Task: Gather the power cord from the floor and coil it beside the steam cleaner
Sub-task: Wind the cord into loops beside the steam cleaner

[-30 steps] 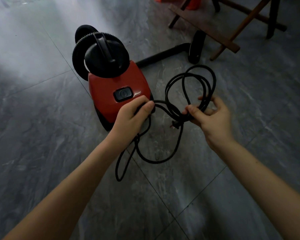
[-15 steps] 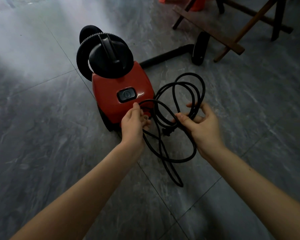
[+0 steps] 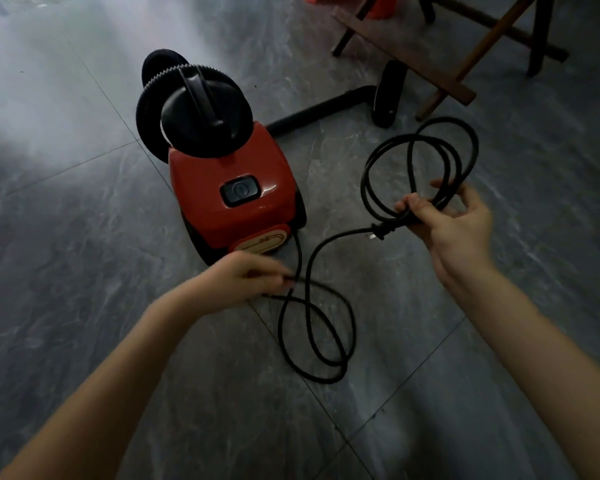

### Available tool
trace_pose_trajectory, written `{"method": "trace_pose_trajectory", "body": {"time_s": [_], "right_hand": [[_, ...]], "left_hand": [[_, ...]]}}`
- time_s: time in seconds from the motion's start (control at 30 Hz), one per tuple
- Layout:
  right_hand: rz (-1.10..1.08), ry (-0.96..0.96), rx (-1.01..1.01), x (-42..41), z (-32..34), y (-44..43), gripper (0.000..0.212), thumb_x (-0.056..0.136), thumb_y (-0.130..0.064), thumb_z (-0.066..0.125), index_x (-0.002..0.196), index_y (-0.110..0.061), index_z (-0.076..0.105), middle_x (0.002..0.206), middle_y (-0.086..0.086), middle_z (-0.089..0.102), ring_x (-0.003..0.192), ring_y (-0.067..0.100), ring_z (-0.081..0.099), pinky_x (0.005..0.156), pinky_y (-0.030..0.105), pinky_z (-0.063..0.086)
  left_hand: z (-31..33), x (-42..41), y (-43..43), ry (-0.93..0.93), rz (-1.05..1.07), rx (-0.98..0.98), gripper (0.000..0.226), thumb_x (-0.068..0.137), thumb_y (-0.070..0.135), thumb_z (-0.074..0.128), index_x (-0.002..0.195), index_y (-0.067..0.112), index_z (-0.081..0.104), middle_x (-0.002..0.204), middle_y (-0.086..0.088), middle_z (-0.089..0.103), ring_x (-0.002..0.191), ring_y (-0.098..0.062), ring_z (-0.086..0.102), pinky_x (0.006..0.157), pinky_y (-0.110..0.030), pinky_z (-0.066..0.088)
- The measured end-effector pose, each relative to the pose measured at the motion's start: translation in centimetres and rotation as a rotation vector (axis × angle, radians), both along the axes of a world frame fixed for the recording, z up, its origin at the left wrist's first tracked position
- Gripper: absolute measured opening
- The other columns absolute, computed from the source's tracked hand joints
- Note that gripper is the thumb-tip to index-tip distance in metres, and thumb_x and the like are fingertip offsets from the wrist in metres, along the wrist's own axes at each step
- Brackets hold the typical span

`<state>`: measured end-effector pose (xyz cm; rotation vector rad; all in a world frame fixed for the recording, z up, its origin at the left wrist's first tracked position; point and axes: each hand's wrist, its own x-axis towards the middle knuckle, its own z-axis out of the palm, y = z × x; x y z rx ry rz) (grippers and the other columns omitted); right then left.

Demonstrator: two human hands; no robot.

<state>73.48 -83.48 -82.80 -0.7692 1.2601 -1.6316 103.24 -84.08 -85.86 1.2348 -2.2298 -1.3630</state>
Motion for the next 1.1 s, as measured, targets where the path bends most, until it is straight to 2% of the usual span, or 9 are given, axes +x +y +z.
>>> {"method": "trace_pose_trajectory", "body": {"time_s": [0.1, 0.17, 0.33, 0.47, 0.57, 0.67, 0.9, 0.97, 1.1], "right_hand": [[-0.002, -0.035, 0.0, -0.4, 0.1, 0.1, 0.028, 0.085, 0.005, 0.069, 0.102, -0.011, 0.053, 0.069, 0.007, 0.074, 0.075, 0.025, 0.074, 0.075, 0.038, 0.059], [-0.001, -0.075, 0.007, 0.0, 0.3, 0.2, 0.028, 0.085, 0.006, 0.068, 0.103, -0.01, 0.053, 0.069, 0.008, 0.075, 0.075, 0.024, 0.074, 0.074, 0.038, 0.059], [0.016, -0.135, 0.029, 1.4, 1.1, 0.1, 0.026, 0.086, 0.006, 0.066, 0.101, -0.011, 0.053, 0.066, 0.007, 0.074, 0.071, 0.02, 0.074, 0.07, 0.033, 0.06], [-0.017, -0.133, 0.018, 1.4, 1.7, 0.1, 0.025, 0.087, 0.005, 0.066, 0.101, -0.011, 0.053, 0.065, 0.005, 0.074, 0.071, 0.018, 0.074, 0.069, 0.033, 0.06], [-0.076, -0.13, 0.001, 0.2, 2.0, -0.1, 0.026, 0.086, 0.005, 0.067, 0.101, -0.011, 0.053, 0.066, 0.004, 0.074, 0.071, 0.018, 0.074, 0.068, 0.032, 0.059], [-0.092, -0.038, 0.018, -0.6, 1.5, 0.0, 0.028, 0.086, 0.005, 0.068, 0.103, -0.01, 0.052, 0.068, 0.005, 0.073, 0.069, 0.018, 0.074, 0.068, 0.033, 0.059], [0.081, 0.376, 0.067, -0.9, -0.8, 0.9, 0.029, 0.085, -0.001, 0.072, 0.103, -0.018, 0.057, 0.074, 0.004, 0.074, 0.073, 0.02, 0.076, 0.072, 0.034, 0.062], [0.153, 0.397, 0.105, -1.3, -1.0, 0.8, 0.03, 0.084, 0.0, 0.073, 0.106, -0.013, 0.058, 0.07, 0.004, 0.074, 0.071, 0.02, 0.076, 0.071, 0.036, 0.062], [0.382, 0.387, 0.173, -1.6, -0.7, 0.9, 0.035, 0.082, 0.005, 0.072, 0.112, -0.009, 0.06, 0.072, 0.009, 0.075, 0.066, 0.022, 0.075, 0.065, 0.034, 0.061]], "left_hand": [[0.6, 1.1, -0.2, -0.491, -0.308, 0.265, 0.027, 0.093, 0.012, 0.063, 0.108, 0.032, 0.073, 0.105, 0.011, 0.072, 0.093, -0.003, 0.064, 0.093, -0.029, 0.05], [1.0, 0.1, -0.1, -0.573, -0.266, 0.251, 0.037, 0.092, 0.003, 0.057, 0.12, 0.024, 0.07, 0.116, 0.011, 0.067, 0.103, -0.002, 0.059, 0.099, -0.025, 0.044], [1.5, -4.0, -0.1, -0.059, 0.319, 0.171, 0.023, 0.093, 0.017, 0.056, 0.114, 0.024, 0.058, 0.115, 0.001, 0.064, 0.099, -0.015, 0.062, 0.082, -0.031, 0.052], [0.5, -5.9, 1.0, 0.06, 0.229, 0.353, 0.027, 0.096, 0.037, 0.058, 0.118, 0.022, 0.055, 0.101, 0.005, 0.073, 0.1, -0.017, 0.068, 0.079, -0.021, 0.054], [-0.1, -6.6, 2.1, 0.45, 0.175, 0.755, 0.025, 0.099, 0.028, 0.051, 0.105, 0.011, 0.068, 0.092, -0.008, 0.074, 0.095, -0.028, 0.071, 0.082, -0.034, 0.057], [-0.4, -7.2, 2.4, 0.543, 0.169, 0.849, 0.027, 0.097, 0.026, 0.051, 0.082, 0.014, 0.069, 0.076, -0.003, 0.06, 0.073, -0.018, 0.065, 0.092, -0.041, 0.052], [0.0, -6.0, 1.0, 0.232, 0.342, 0.152, 0.029, 0.104, 0.027, 0.042, 0.078, 0.026, 0.053, 0.062, 0.007, 0.048, 0.047, -0.007, 0.047, 0.047, -0.029, 0.047], [0.4, -5.6, 0.5, 0.11, 0.304, -0.049, 0.028, 0.103, 0.03, 0.044, 0.078, 0.031, 0.056, 0.057, 0.016, 0.052, 0.049, 0.0, 0.047, 0.052, -0.025, 0.038], [1.8, -4.9, -0.2, -0.067, 0.289, -0.16, 0.016, 0.098, 0.033, 0.053, 0.095, 0.033, 0.069, 0.093, 0.015, 0.069, 0.081, 0.0, 0.058, 0.072, -0.018, 0.042]]}}
